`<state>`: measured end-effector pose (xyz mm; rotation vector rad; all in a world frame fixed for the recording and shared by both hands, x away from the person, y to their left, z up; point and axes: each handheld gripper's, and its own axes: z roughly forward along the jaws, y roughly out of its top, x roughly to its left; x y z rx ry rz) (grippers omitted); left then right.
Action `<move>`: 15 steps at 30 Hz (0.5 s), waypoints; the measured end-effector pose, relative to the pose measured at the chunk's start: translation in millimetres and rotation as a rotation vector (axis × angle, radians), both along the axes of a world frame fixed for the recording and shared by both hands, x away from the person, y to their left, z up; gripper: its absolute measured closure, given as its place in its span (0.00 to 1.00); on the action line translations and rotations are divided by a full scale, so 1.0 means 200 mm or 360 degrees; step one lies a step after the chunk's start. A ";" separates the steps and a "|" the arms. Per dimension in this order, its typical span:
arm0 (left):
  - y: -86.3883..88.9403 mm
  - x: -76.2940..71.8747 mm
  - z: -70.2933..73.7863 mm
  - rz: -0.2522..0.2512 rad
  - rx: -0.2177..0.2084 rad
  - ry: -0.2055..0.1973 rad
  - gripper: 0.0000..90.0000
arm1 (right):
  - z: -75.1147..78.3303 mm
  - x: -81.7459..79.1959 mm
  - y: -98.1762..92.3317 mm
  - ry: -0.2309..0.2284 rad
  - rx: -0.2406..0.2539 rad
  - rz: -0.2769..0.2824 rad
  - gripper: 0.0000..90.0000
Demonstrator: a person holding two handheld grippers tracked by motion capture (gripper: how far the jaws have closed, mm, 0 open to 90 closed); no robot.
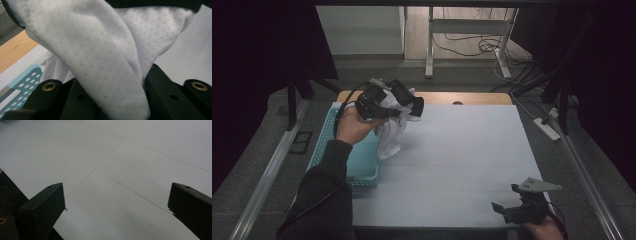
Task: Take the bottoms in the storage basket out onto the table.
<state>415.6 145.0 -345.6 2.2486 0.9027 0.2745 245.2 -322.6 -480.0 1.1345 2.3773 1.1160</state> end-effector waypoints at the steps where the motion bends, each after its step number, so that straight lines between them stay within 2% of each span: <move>1: -0.01 0.00 0.00 -0.0007 0.0003 0.0002 0.86 | 0.00 0.00 0.00 0.0000 0.0000 0.0001 0.01; 15: -0.18 0.04 -0.06 -0.0097 0.0022 0.0012 0.86 | 0.00 0.00 0.00 0.0001 0.0003 0.0003 0.01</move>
